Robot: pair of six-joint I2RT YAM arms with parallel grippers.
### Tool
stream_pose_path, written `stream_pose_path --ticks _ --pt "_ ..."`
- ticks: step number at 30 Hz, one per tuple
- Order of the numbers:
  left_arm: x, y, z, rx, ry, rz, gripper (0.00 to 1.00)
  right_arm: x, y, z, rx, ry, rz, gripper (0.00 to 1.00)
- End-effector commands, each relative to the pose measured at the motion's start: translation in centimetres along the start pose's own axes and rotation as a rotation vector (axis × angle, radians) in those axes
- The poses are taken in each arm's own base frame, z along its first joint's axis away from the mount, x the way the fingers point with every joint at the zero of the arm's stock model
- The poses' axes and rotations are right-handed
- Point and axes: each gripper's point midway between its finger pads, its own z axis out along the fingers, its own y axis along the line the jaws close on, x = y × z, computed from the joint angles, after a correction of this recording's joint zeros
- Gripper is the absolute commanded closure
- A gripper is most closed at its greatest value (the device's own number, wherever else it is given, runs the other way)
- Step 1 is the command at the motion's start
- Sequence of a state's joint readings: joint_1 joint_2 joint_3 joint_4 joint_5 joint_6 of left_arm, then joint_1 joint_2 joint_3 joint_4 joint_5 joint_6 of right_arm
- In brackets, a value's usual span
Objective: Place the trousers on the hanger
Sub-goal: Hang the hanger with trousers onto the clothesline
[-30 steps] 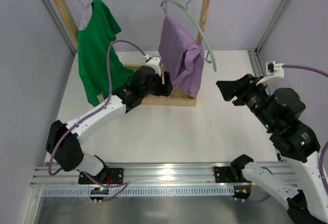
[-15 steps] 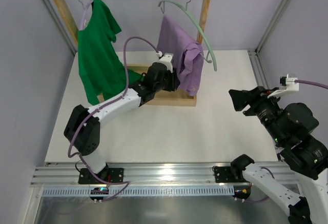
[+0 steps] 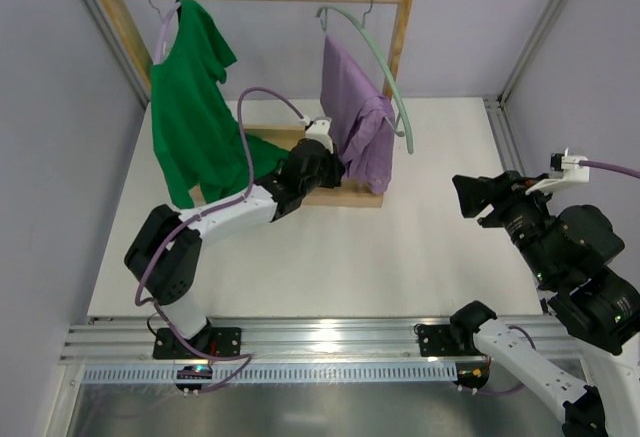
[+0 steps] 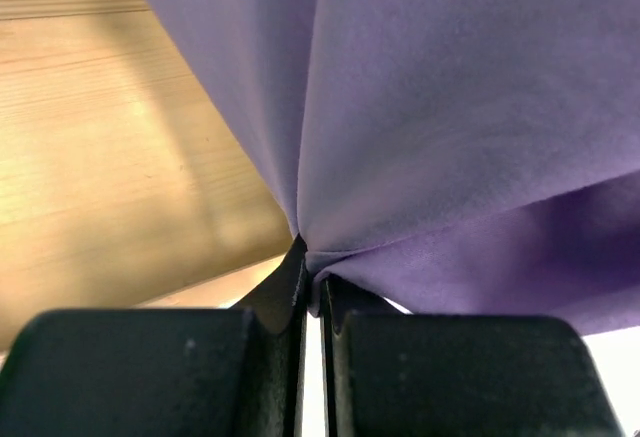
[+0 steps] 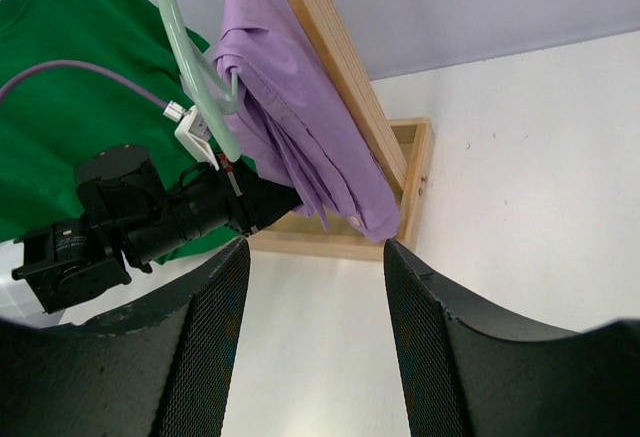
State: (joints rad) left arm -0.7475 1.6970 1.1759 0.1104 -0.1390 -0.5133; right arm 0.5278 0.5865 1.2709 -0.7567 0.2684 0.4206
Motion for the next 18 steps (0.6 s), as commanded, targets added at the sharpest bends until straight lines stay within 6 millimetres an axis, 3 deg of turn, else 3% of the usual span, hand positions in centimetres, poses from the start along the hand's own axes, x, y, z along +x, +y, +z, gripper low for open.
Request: stream_pose_path --ticks 1,4,5,8,9,10,11,12,13,14,15,17,18 --pt "-0.8 0.2 -0.6 -0.031 -0.021 -0.008 0.99 -1.0 -0.1 -0.2 0.005 -0.040 -0.010 0.41" --pt "-1.9 -0.3 -1.6 -0.023 -0.039 -0.019 0.79 -0.9 -0.4 -0.4 0.017 -0.040 -0.013 0.41" --pt "-3.0 -0.8 -2.3 -0.008 -0.057 -0.024 0.61 -0.6 -0.6 -0.3 0.023 -0.034 -0.012 0.41" --pt "-3.4 -1.3 -3.8 0.012 -0.040 -0.038 0.43 0.8 -0.9 -0.2 0.028 0.012 -0.018 0.40" --pt "-4.1 -1.8 -5.0 0.036 -0.058 -0.054 0.40 1.4 -1.1 -0.2 0.031 0.031 -0.022 0.38" --pt "-3.4 -1.4 -5.7 0.025 -0.023 -0.055 0.30 2.1 -1.2 -0.1 0.031 0.055 -0.024 0.35" --pt "-3.3 -1.4 -6.3 0.025 -0.014 -0.064 0.29 3.3 -1.6 -0.1 0.047 0.093 -0.026 0.24" --pt "-3.7 -2.0 -10.2 0.073 -0.007 -0.098 0.17 5.2 -2.5 -0.4 0.073 0.156 -0.023 0.01" --pt "-3.7 -2.0 -10.2 0.073 -0.007 -0.098 0.17 5.1 -2.5 -0.5 0.073 0.152 -0.022 0.00" --pt "-2.7 -1.2 -11.2 0.036 0.045 -0.097 0.05 5.6 -2.7 -0.8 0.080 0.165 -0.020 0.00" --pt "-2.8 -1.3 -12.2 0.041 0.052 -0.095 0.01 5.4 -3.0 -1.1 0.088 0.157 -0.019 0.00" --pt "-4.2 -1.8 -15.4 0.069 0.028 -0.106 0.00 4.7 -3.1 -1.8 0.091 0.134 -0.003 0.00" --pt "-3.8 -1.5 -16.6 0.057 0.051 -0.113 0.00 4.3 -3.1 -2.1 0.096 0.122 0.000 0.00"
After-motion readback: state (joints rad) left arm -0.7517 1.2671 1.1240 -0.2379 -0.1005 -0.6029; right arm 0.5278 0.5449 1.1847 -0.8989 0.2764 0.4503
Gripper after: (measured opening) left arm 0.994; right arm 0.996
